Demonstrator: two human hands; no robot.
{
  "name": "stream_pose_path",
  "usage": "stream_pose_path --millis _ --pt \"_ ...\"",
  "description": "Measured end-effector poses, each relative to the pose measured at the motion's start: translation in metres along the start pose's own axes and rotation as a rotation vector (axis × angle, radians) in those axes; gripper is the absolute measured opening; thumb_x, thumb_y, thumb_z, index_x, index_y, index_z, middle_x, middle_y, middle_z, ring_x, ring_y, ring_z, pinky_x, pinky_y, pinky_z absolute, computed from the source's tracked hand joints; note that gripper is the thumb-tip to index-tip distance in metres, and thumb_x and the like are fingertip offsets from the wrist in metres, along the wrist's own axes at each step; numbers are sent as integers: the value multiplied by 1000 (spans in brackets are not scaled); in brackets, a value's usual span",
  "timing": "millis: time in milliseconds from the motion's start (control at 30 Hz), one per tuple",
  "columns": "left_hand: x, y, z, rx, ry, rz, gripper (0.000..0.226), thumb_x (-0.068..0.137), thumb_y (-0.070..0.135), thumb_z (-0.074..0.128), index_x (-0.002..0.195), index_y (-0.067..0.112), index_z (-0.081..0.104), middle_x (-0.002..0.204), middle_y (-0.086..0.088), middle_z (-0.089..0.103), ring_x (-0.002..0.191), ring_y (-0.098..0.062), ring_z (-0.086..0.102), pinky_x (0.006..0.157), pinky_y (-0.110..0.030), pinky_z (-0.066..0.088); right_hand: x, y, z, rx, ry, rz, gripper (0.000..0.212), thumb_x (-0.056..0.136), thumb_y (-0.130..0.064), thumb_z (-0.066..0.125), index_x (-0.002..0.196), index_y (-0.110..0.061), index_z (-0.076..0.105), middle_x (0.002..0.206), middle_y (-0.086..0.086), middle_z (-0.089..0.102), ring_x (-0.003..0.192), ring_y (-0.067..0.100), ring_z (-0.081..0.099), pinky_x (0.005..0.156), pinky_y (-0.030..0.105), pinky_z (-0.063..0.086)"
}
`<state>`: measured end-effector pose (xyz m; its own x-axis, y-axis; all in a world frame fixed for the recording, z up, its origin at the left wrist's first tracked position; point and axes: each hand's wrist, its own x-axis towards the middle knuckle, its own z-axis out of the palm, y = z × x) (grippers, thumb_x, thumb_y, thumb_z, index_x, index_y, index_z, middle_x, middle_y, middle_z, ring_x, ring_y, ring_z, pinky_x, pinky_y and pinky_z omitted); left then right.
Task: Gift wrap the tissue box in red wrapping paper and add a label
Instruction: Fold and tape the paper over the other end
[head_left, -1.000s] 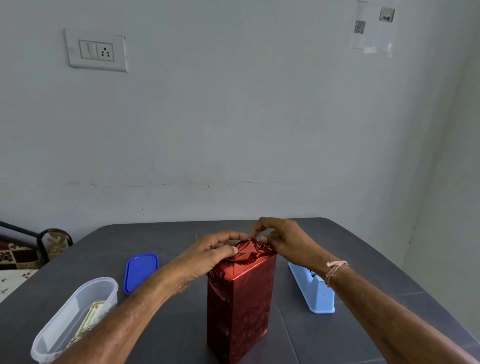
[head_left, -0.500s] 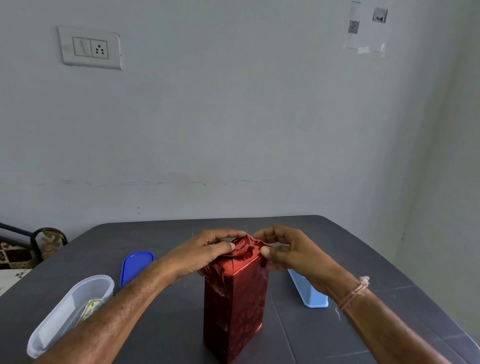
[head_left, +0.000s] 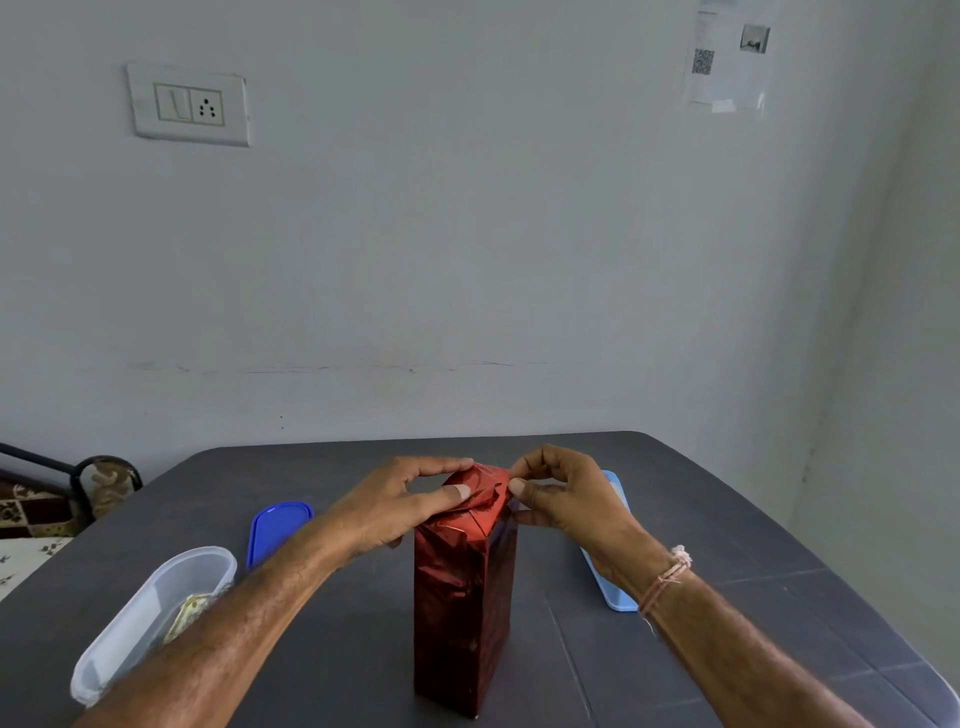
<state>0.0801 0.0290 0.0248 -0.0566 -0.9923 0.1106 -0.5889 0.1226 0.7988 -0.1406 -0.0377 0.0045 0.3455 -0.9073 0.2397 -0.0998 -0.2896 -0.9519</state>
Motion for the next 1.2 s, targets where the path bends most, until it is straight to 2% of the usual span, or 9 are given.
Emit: stream_pose_path --millis 67,200,267,367,633,800,967,1033,1200 --pt "1 1 2 58 36 31 43 95 49 66 137 47 60 150 21 50 109 -11 64 89 -34 54 -3 -2 2 47 -10 8 5 95 -8 71 95 -3 71 93 9 76 86 22 77 84 42 64" --pt "6 -5 5 191 86 78 53 90 59 66 140 46 58 162 24 32 134 -7 51 118 -42 36 -7 -8 8 80 28 40 37 94 -37 72 91 0 69 100 18 75 94 23 76 86 41 63" --pt "9 -6 7 226 98 103 56 90 61 66 142 42 57 160 28 32 147 -2 36 125 -43 25 -6 -12 11 11 53 60 48 87 -54 75 83 -6 66 98 20 75 94 25 76 85 41 64" --pt "12 -7 10 277 124 126 58 91 60 64 145 38 55 157 28 38 147 0 34 125 -48 25 -4 -18 16 -151 83 83 60 68 -72 76 75 -14 64 87 13 78 88 24 77 84 43 64" --pt "8 -10 12 273 150 140 59 93 55 64 147 34 53 156 24 42 145 1 37 124 -46 29 2 -20 18 -211 99 107 28 85 -25 82 68 -10 64 84 15 77 84 24 77 80 40 65" --pt "6 -8 15 272 150 153 59 95 51 64 149 30 51 158 22 40 146 0 36 126 -42 27 1 -21 14 -159 97 136 19 89 -14 77 81 -1 67 89 18 76 85 24 77 75 32 65" --pt "4 -13 16 197 134 162 57 94 54 63 147 35 53 157 24 39 146 2 35 126 -48 25 5 -21 13 -75 73 168 9 88 1 71 91 -5 65 87 11 68 82 22 73 75 38 65" --pt "4 -14 16 184 132 167 60 88 64 60 143 41 56 156 28 38 145 5 35 126 -51 23 5 -25 13 -52 48 158 10 90 1 68 97 -7 66 88 9 67 82 22 73 75 39 65" --pt "4 -14 15 173 121 155 74 75 77 53 141 45 56 155 30 38 145 5 35 125 -49 25 7 -27 25 -62 17 170 18 90 -28 76 98 -13 69 94 7 72 93 27 75 73 46 65"
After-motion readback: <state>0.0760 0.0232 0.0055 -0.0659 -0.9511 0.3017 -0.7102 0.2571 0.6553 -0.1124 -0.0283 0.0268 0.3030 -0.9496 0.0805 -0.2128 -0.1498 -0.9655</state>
